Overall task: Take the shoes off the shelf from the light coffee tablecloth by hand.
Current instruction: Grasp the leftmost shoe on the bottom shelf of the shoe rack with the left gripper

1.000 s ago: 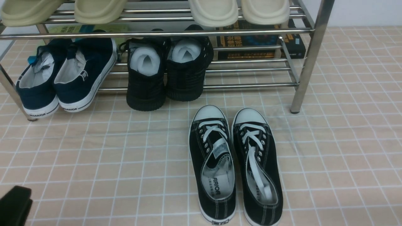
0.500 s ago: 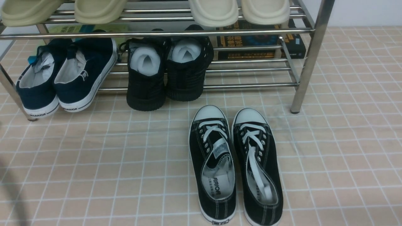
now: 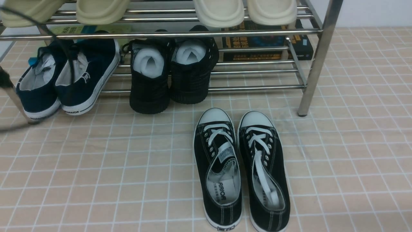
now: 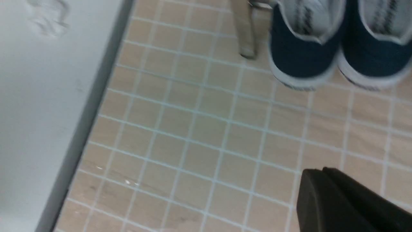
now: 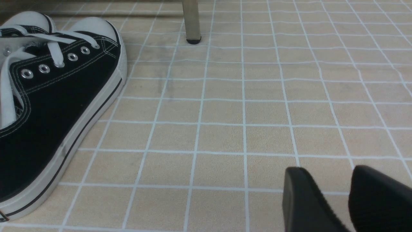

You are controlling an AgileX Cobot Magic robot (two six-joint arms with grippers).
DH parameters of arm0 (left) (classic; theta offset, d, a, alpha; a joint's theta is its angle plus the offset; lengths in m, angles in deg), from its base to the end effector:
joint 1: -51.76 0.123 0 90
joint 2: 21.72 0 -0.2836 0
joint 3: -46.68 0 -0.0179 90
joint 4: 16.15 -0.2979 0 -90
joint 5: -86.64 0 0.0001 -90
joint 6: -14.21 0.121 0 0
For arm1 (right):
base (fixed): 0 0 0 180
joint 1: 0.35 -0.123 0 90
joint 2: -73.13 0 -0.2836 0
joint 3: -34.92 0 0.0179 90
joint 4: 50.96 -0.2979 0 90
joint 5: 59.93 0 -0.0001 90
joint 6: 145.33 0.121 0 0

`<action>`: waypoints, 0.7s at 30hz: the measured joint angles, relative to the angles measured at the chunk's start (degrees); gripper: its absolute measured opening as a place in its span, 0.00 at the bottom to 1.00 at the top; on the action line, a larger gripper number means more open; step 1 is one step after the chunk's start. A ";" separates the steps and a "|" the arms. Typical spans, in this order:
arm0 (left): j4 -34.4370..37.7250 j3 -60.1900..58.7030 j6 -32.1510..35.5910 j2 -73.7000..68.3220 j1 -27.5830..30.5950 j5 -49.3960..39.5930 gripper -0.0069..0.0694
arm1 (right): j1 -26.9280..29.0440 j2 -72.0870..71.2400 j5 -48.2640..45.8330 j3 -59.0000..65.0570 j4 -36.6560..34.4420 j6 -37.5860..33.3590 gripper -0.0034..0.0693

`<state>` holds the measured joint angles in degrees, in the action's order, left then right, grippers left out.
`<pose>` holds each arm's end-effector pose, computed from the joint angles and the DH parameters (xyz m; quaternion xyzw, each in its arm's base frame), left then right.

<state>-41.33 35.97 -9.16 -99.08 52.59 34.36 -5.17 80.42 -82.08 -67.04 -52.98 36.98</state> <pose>0.3113 0.0453 0.3435 -0.1270 0.9118 0.1387 0.3651 0.1289 0.0125 0.1647 -0.0084 0.8062 0.0518 0.5893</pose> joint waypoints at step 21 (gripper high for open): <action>42.21 10.96 21.62 -20.09 18.96 4.67 0.12 | 0.00 0.00 0.00 0.00 0.00 0.00 0.37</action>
<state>0.88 46.93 12.47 -119.17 71.55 39.03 -5.17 80.42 -82.08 -67.04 -52.98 36.98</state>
